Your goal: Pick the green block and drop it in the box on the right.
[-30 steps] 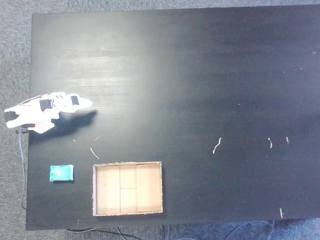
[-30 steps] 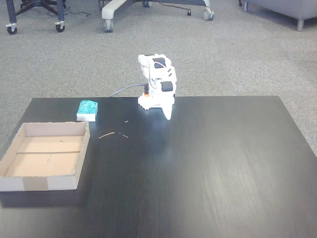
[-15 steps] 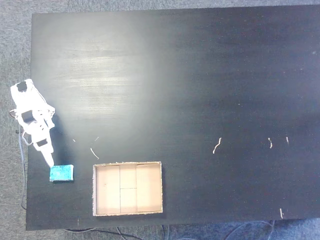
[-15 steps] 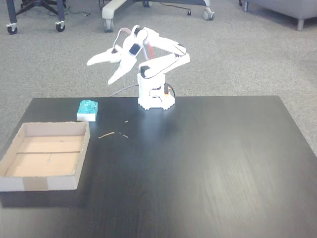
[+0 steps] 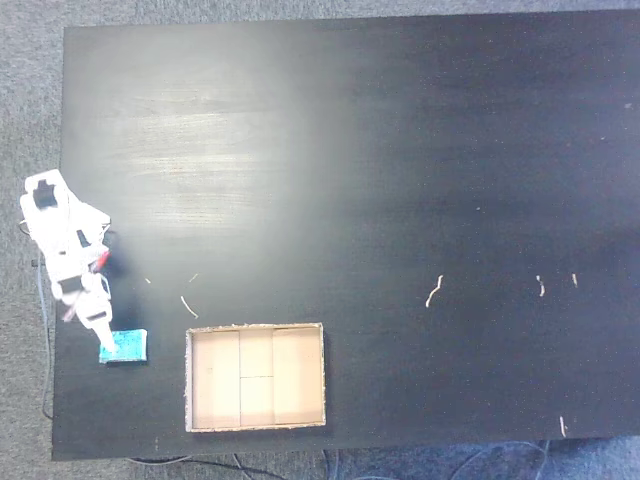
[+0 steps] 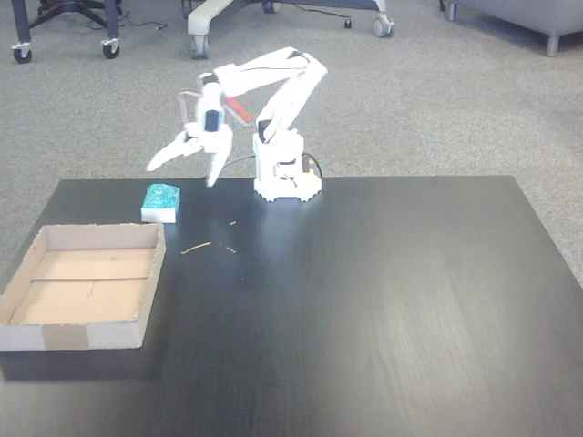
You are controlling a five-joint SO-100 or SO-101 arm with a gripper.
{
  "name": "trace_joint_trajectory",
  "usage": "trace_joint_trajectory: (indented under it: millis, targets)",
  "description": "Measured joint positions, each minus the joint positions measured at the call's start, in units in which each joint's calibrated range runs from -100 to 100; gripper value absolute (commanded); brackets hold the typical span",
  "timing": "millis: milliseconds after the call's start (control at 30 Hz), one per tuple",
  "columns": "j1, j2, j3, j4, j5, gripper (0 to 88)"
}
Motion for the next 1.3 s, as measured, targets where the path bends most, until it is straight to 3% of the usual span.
trace_joint_trajectory:
  millis: [267,400,667,867,933,1133,1233,1300]
  targets:
    - [1.05,30.49,-25.01,1.45,0.83,57.3]
    - [1.05,37.01,-29.46,2.50,1.42,51.5]
    - [-0.67,48.20,-39.70,4.43,-0.15,17.2]
    - [-1.12,48.79,-41.21,4.11,0.24,10.5]
    - [-1.80,45.70,-38.81,0.00,-0.39,12.2]
    - [-9.58,28.07,-34.53,-26.82,-4.25,13.7]
    - [-15.12,27.82,-34.98,-41.16,-4.15,13.8]
    - [-17.51,34.59,-42.63,-44.62,-3.08,13.9]
